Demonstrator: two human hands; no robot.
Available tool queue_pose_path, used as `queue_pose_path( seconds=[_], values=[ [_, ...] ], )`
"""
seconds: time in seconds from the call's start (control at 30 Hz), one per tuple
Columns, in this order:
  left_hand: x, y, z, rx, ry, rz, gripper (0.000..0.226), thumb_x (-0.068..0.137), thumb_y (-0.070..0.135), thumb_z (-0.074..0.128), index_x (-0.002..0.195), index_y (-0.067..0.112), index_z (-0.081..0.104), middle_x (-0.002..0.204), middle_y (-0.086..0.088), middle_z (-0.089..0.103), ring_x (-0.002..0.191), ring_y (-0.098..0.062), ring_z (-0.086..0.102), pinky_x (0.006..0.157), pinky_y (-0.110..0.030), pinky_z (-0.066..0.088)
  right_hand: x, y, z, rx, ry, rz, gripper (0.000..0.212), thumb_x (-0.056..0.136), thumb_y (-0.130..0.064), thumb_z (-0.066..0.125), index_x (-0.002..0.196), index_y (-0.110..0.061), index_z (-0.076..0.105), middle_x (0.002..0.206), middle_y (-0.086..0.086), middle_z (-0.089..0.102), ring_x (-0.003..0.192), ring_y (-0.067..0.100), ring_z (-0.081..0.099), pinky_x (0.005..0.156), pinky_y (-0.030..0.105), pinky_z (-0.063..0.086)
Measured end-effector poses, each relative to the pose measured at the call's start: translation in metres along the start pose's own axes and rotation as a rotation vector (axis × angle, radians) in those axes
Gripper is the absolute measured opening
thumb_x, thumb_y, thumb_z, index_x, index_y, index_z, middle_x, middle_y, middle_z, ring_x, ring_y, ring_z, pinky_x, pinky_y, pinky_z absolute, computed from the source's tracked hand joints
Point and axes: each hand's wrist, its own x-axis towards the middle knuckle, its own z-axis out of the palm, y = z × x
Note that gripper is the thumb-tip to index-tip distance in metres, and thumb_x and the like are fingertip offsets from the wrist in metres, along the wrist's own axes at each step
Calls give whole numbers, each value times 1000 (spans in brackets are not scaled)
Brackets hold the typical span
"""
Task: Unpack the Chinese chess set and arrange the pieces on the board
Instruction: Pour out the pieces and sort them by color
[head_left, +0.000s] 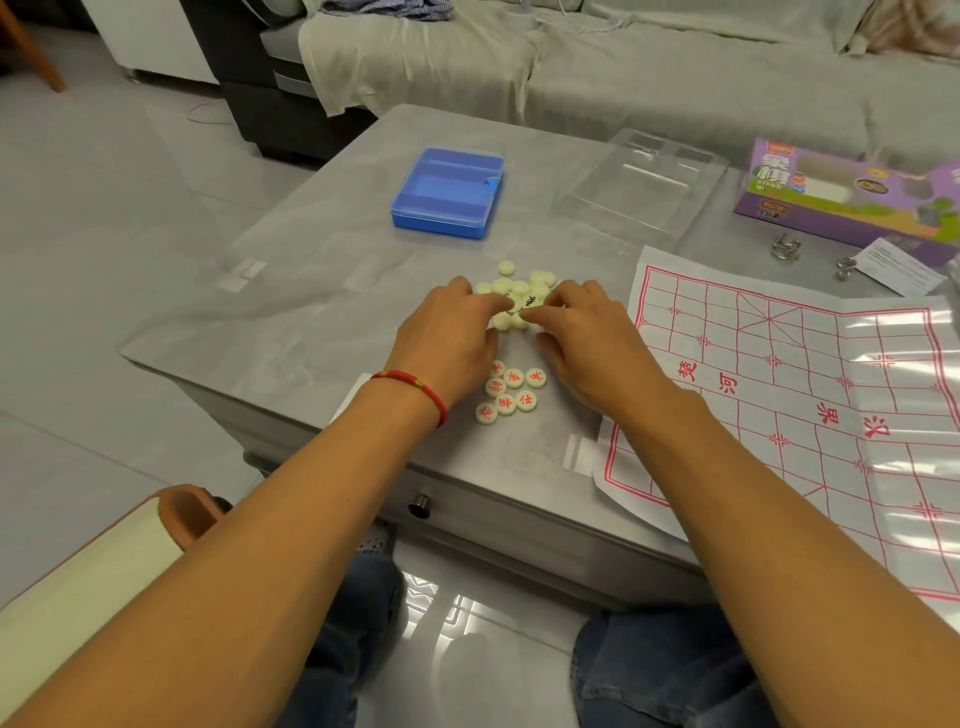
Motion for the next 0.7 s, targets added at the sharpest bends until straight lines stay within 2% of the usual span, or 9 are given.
queue_pose_path(
  seconds=[0.1, 0.2, 0.37, 0.5, 0.6, 0.7],
  values=[
    [5, -1, 5, 44, 12, 3, 34, 100, 32, 54, 133, 30, 60, 115, -7, 52, 109, -26, 52, 83, -38, 50, 5, -1, 5, -38, 2, -11, 36, 99, -31, 55, 135, -28, 59, 124, 5, 54, 113, 25, 46, 88, 39, 44],
    [9, -4, 5, 44, 38, 7, 30, 94, 38, 63, 121, 27, 70, 112, -5, 53, 105, -24, 52, 81, -37, 51, 9, -2, 2, -25, 4, 2, 35, 97, -35, 59, 131, -26, 64, 123, 2, 55, 112, 23, 46, 88, 36, 45],
    [7, -4, 2, 30, 23, 46, 21, 90, 33, 70, 106, 21, 75, 115, -3, 59, 106, -22, 53, 84, -37, 51, 9, -1, -4, 29, -18, -8, 23, 91, -37, 67, 109, -23, 73, 119, -1, 62, 109, 18, 47, 83, 29, 39],
    [8, -5, 1, 31, -34, 39, 14, 92, 27, 69, 102, 18, 73, 105, -4, 66, 97, -20, 57, 79, -30, 48, 8, -2, -4, 55, -56, 2, 17, 93, -31, 66, 105, -20, 73, 105, 5, 66, 97, 18, 52, 84, 34, 47],
    [7, -2, 0, -145, 18, -67, 12, 92, 26, 68, 98, 17, 73, 95, 0, 69, 91, -18, 61, 82, -32, 52, 9, -1, -6, 207, -29, 108, 17, 96, -29, 63, 107, -18, 71, 102, 3, 69, 91, 16, 58, 86, 33, 51],
    [7, 0, -7, -493, 26, -238, 12, 93, 28, 68, 91, 18, 74, 86, 3, 71, 82, -11, 63, 82, -32, 56, 10, 5, -14, 488, 19, 293, 16, 95, -27, 64, 104, -17, 73, 99, -1, 72, 84, 8, 62, 81, 25, 50]
  ],
)
